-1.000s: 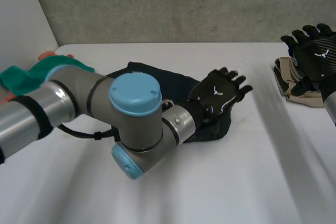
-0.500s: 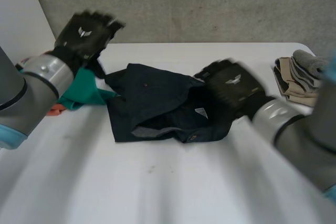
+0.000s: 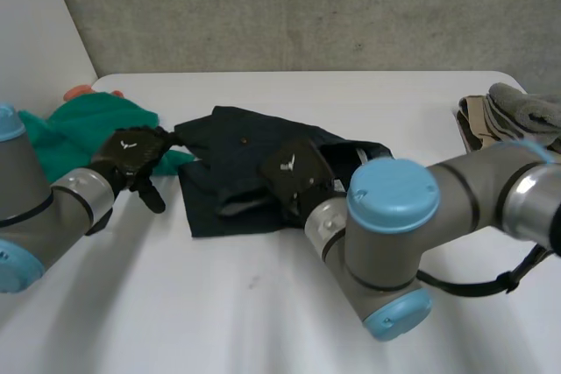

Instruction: Fold the laundry.

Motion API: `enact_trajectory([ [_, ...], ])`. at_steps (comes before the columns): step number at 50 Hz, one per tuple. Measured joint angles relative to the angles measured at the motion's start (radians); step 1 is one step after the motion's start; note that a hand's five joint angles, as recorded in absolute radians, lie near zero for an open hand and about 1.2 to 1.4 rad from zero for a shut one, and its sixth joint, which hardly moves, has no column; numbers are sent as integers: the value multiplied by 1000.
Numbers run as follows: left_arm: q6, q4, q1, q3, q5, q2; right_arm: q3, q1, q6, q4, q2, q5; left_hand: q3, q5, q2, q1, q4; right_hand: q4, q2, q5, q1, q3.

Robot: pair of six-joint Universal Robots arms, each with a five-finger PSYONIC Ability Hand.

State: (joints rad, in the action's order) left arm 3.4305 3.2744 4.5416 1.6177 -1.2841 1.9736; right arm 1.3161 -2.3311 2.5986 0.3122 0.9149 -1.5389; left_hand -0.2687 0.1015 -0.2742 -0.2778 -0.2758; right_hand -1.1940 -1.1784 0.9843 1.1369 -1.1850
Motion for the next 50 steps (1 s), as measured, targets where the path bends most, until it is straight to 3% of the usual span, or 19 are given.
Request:
enact_trajectory([
  [9, -227, -6, -53, 77, -75, -28, 4, 5, 151, -6, 230, -5, -30, 27, -24, -19, -26, -3, 0, -2, 0, -2],
  [17, -270, -3, -176, 84, -123, 6, 2, 54, 274, -17, 320, -24, -30, 27, -24, -19, -26, -3, 0, 0, 0, -2],
  [30, -238, 13, -299, -62, -205, 176, -15, 270, 308, -28, 217, -78, -30, 27, -24, -19, -26, -3, 0, 0, 0, -5],
  [37, -186, 13, -309, -171, -292, 253, -8, 379, 314, -42, 146, -72, -30, 27, -30, -19, -26, -3, 0, 0, 0, -5],
  [43, -157, 14, -304, -209, -314, 250, 16, 458, 282, -107, 122, -48, -31, 27, -32, -19, -32, -3, 0, 0, 0, -5],
  [46, -153, 14, -302, -218, -313, 238, 16, 485, 243, -156, 113, -33, -30, 27, -32, -19, -32, 267, 269, -230, -232, 263],
  [48, -152, 14, -301, -225, -311, 229, 13, 496, 212, -188, 111, -23, -30, 27, -32, -19, -32, 568, 579, -563, -538, 563],
  [49, -152, 14, -300, -229, -310, 225, 12, 500, 195, -204, 112, -19, -30, 27, -32, -19, -32, 587, 599, -584, -577, 583],
  [50, -152, 14, -299, -238, -309, 219, 10, 505, 169, -226, 115, -12, -31, 27, -32, -19, -32, 846, 843, -835, -798, 836],
])
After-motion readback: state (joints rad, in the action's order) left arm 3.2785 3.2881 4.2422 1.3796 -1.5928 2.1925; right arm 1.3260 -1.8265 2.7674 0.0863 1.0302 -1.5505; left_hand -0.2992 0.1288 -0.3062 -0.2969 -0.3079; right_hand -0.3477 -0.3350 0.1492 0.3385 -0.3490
